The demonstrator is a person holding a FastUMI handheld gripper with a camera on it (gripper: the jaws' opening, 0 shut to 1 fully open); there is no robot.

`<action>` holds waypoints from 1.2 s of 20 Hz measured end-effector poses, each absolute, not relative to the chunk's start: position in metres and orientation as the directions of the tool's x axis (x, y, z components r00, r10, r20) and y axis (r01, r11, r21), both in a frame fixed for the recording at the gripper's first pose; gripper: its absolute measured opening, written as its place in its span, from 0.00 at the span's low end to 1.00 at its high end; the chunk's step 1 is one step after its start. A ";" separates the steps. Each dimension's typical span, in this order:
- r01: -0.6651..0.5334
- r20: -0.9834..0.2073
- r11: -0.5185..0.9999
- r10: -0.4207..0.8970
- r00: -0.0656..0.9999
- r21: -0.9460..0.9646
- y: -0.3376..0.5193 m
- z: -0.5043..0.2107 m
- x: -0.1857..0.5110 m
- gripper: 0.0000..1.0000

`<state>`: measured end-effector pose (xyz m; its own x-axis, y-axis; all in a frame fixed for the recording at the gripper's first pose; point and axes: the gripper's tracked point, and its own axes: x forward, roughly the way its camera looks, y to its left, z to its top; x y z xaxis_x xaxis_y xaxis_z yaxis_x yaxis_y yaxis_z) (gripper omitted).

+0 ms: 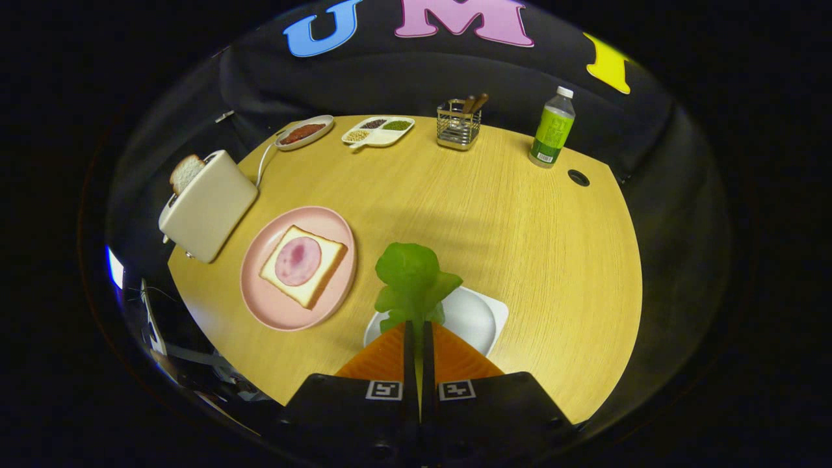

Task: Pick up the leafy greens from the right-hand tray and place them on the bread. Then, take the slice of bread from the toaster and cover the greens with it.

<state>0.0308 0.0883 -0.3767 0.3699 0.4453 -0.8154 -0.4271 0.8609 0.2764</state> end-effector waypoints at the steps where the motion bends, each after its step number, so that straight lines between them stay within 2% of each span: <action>1: -0.433 -0.808 0.856 0.455 0.375 0.281 0.094 -0.366 0.030 0.05; 6: -0.480 -0.769 0.816 0.521 0.370 0.321 0.146 -0.327 0.024 0.06; 13: -0.551 -0.745 0.755 0.585 0.321 0.356 0.237 -0.307 0.017 0.07; 18: -0.562 -0.756 0.756 0.572 0.318 0.335 0.265 -0.314 0.027 0.07; 19: -0.551 -0.763 0.767 0.559 0.325 0.327 0.265 -0.320 0.029 0.11; 22: -0.539 -0.769 0.794 0.523 0.367 0.283 0.261 -0.324 0.040 1.00; 24: -0.542 -0.767 0.794 0.521 0.375 0.274 0.261 -0.323 0.039 1.00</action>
<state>0.0393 0.2606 -0.3225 0.3751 0.5209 -0.7668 -0.5419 0.7943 0.2745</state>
